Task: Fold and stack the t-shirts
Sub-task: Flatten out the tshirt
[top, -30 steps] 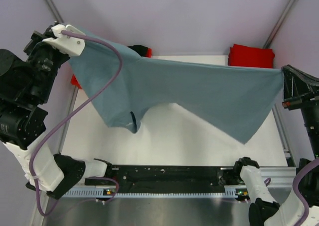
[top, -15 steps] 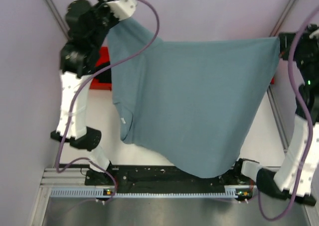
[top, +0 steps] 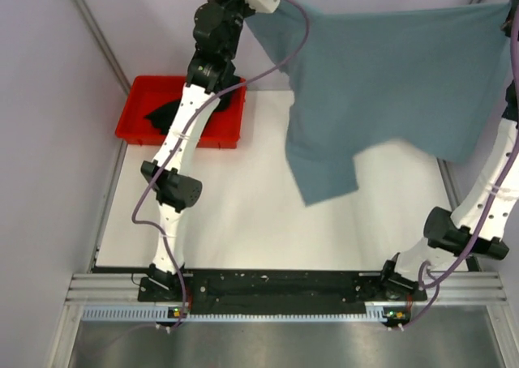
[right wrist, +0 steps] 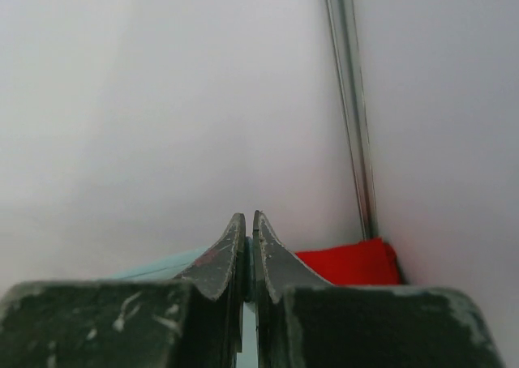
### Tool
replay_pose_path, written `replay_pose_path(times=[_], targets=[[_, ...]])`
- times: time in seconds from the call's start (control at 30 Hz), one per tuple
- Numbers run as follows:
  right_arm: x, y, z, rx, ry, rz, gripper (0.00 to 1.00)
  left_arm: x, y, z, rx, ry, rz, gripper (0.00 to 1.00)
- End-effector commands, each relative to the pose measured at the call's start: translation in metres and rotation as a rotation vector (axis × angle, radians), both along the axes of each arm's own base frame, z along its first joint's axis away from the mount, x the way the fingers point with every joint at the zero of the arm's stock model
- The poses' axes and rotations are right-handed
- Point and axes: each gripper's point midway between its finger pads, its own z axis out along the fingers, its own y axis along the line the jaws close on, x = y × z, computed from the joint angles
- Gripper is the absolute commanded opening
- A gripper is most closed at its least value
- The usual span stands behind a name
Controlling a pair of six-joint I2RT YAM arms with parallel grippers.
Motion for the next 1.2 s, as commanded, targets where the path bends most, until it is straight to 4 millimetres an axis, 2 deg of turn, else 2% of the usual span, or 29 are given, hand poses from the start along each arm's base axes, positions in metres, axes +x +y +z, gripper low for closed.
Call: replay_pose_path(times=[0.0,0.1,0.2,0.27,0.37,0.47,0.53,0.57,0.63,0.67,0.73,0.77,0.8,0.87,1.0,1.07,1.17], targets=[[-0.089,0.026,0.098,-0.167,-0.292,-0.067,0.00,-0.108,0.058,0.151,-0.165,-0.453,0.034,0.00],[-0.104,0.031,0.086,-0.210,-0.256,-0.076,0.00,-0.111,0.061,0.152,-0.152,-0.443,0.038,0.00],[-0.118,0.049,0.051,-0.222,-0.181,-0.010,0.00,-0.103,0.058,0.139,-0.116,-0.344,0.029,0.00],[-0.125,0.064,0.011,-0.204,-0.108,0.055,0.00,-0.089,0.053,0.110,-0.055,-0.197,0.015,0.00],[-0.130,0.082,-0.068,-0.113,0.015,0.145,0.00,-0.078,0.055,0.060,0.040,0.025,-0.008,0.00],[-0.144,0.106,-0.153,0.030,0.162,0.241,0.00,-0.088,0.061,-0.005,0.118,0.302,-0.077,0.00],[-0.158,0.123,-0.210,0.154,0.282,0.284,0.00,-0.108,0.064,-0.053,0.185,0.492,-0.113,0.00],[-0.166,0.134,-0.239,0.206,0.344,0.321,0.00,-0.123,0.058,-0.084,0.243,0.599,-0.181,0.00],[-0.187,0.156,-0.292,0.332,0.468,0.382,0.00,-0.158,0.057,-0.141,0.345,0.805,-0.267,0.00],[-0.198,0.166,-0.315,0.375,0.519,0.416,0.00,-0.177,0.057,-0.173,0.389,0.916,-0.317,0.00],[-0.218,0.174,-0.356,0.458,0.636,0.408,0.00,-0.215,0.062,-0.220,0.455,1.090,-0.383,0.00],[-0.227,0.178,-0.370,0.483,0.687,0.410,0.00,-0.230,0.066,-0.241,0.477,1.165,-0.402,0.00],[-0.235,0.181,-0.381,0.501,0.737,0.407,0.00,-0.246,0.072,-0.263,0.491,1.242,-0.407,0.00],[-0.248,0.183,-0.394,0.507,0.817,0.401,0.00,-0.272,0.082,-0.289,0.506,1.335,-0.408,0.00],[-0.276,0.184,-0.409,0.461,0.958,0.399,0.00,-0.329,0.095,-0.319,0.503,1.489,-0.452,0.00],[-0.288,0.184,-0.418,0.449,1.015,0.393,0.00,-0.350,0.103,-0.332,0.489,1.565,-0.438,0.00],[-0.298,0.194,-0.427,0.493,1.070,0.438,0.00,-0.376,0.117,-0.354,0.494,1.670,-0.400,0.00]])
